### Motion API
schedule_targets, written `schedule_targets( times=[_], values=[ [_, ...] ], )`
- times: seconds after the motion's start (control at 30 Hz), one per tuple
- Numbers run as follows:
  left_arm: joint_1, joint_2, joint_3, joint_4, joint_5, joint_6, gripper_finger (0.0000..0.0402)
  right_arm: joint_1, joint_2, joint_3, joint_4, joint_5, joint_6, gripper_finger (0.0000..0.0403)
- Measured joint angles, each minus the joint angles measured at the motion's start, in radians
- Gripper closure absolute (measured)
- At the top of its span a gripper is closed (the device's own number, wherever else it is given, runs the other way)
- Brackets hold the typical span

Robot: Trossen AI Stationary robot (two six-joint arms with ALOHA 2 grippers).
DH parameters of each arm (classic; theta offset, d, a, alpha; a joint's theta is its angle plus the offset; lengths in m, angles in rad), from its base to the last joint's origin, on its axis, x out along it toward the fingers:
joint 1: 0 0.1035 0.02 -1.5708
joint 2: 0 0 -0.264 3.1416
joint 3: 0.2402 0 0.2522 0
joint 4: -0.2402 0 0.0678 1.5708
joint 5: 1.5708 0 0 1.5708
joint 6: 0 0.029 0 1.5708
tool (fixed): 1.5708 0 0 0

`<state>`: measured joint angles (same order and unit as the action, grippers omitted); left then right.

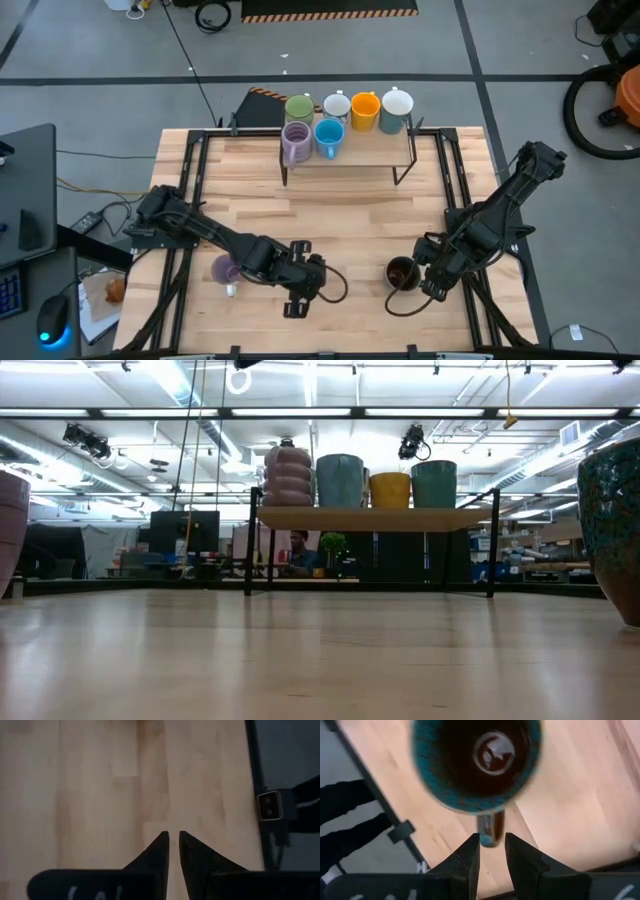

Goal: Place coffee mugs
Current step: Put the brown patterned mug on the shelf

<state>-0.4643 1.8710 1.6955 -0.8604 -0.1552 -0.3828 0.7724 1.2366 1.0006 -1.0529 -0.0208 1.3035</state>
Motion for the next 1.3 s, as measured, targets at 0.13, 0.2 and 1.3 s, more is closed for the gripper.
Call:
schedule_targets(
  times=[0.13,0.2,1.3],
  values=[
    [-0.017,-0.046,-0.060,0.028,-0.034,-0.071,0.0354,0.015,0.000,-0.051,0.005,0.002,0.080,0.0305],
    [-0.026,-0.072,-0.082,0.032,-0.060,-0.095,0.0354,0.017,0.000,-0.073,0.003,0.004,0.108,0.0305],
    [-0.032,-0.151,-0.101,0.127,-0.148,-0.129,0.0354,0.017,0.022,-0.176,0.622,-0.006,0.144,0.0308]
  ],
)
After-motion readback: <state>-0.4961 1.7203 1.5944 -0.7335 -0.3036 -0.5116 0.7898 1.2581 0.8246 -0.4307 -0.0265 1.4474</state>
